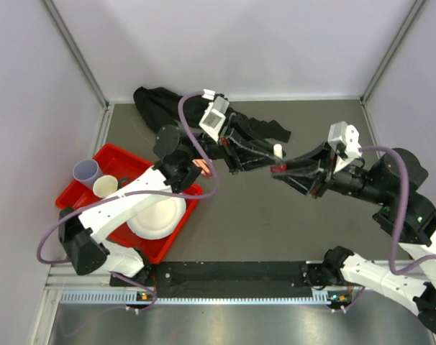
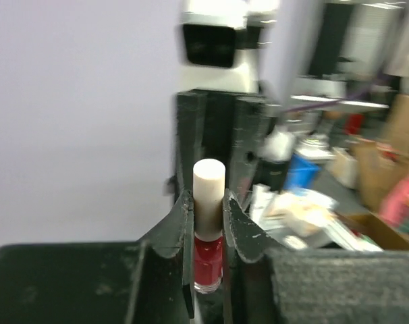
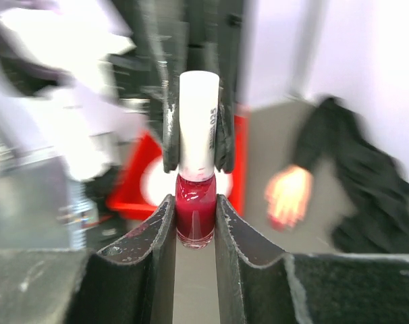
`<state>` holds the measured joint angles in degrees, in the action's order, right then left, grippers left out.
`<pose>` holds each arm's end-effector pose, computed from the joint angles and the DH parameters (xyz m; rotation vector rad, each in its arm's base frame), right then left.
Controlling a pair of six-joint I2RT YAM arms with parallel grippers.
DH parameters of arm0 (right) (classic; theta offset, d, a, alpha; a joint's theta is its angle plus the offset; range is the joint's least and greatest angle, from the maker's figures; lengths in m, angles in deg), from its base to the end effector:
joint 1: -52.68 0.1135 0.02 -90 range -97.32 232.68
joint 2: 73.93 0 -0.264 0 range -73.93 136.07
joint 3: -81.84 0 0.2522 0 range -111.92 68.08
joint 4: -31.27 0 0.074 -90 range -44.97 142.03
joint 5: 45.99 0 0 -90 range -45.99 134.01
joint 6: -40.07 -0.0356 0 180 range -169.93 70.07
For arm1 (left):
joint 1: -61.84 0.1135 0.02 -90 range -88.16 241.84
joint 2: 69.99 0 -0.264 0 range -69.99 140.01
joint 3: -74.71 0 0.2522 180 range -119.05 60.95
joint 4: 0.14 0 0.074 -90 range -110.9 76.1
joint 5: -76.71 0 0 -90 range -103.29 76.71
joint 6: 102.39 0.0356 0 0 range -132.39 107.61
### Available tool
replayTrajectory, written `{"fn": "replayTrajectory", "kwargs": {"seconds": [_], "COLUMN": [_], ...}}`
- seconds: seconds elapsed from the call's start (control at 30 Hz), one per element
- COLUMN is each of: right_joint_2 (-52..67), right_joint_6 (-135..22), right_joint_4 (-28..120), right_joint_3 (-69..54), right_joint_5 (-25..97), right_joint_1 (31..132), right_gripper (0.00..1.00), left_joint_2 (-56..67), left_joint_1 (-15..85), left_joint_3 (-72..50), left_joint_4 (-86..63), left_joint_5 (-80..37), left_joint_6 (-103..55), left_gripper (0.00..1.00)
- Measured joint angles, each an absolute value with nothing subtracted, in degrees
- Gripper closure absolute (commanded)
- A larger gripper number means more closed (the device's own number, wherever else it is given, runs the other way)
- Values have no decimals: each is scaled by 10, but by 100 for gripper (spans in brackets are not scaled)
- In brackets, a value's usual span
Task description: Paint the nails
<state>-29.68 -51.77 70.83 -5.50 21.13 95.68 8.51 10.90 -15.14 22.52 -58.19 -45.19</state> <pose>0.0795 0.0931 0.4766 -0.8578 1.3348 0.9194 0.1676 -0.2464 0.4773 0.9757 0.9122 -1.6487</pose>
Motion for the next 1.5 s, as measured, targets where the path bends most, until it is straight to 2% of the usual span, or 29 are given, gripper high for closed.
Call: {"fn": "replayTrajectory", "kwargs": {"seconds": [0.17, 0.23, 0.27, 0.3, 0.37, 0.4, 0.5, 0.53, 0.6, 0.77, 0.93, 1.07, 1.17, 1.27, 1.3, 1.37, 1.4, 1.5], "right_joint_2": [-300, -298, -297, -294, -287, -283, -272, -268, -262, -241, -213, -193, -189, -189, -189, -189, -188, -193], "right_joint_6": [-552, -558, -560, -561, -561, -560, -555, -550, -543, -523, -512, -510, -509, -509, -510, -510, -509, -509], "right_joint_4": [691, 692, 692, 693, 695, 695, 690, 693, 700, 740, 771, 779, 784, 788, 790, 795, 797, 798], "right_joint_3": [-54, -52, -50, -49, -49, -49, -50, -51, -52, -69, -101, -111, -111, -111, -111, -111, -111, -111], "right_joint_5": [76, 57, 54, 56, 74, 88, 117, 130, 152, 227, 311, 344, 355, 360, 365, 369, 371, 365], "right_joint_1": [957, 957, 957, 957, 956, 956, 956, 957, 957, 957, 957, 957, 957, 957, 957, 957, 957, 957], "right_gripper": [100, 100, 100, 100, 100, 100, 100, 100, 100, 100, 100, 100, 100, 100, 100, 100, 100, 100], "left_joint_2": [164, 183, 184, 182, 158, 137, 92, 79, 58, 16, 2, 11, 28, 42, 45, 48, 48, 49], "left_joint_1": [112, 115, 117, 123, 133, 138, 143, 144, 146, 146, 133, 102, 87, 85, 85, 84, 81, 82], "left_joint_3": [-177, -191, -192, -191, -184, -181, -181, -181, -180, -164, -151, -157, -165, -169, -169, -171, -171, -174], "left_joint_4": [497, 530, 531, 518, 435, 355, 196, 150, 81, -32, -65, -85, -88, -89, -88, -86, -86, -84], "left_joint_5": [-740, -764, -770, -773, -764, -744, -671, -641, -585, -427, -302, -238, -218, -209, -211, -215, -217, -247], "left_joint_6": [-667, -710, -715, -715, -659, -613, -504, -474, -426, -383, -399, -394, -389, -384, -381, -381, -377, -365], "left_gripper": [100, 99, 93, 76, 62, 52, 42, 24, 23, 29, 30, 35, 45, 64, 80, 96, 100, 100]}}
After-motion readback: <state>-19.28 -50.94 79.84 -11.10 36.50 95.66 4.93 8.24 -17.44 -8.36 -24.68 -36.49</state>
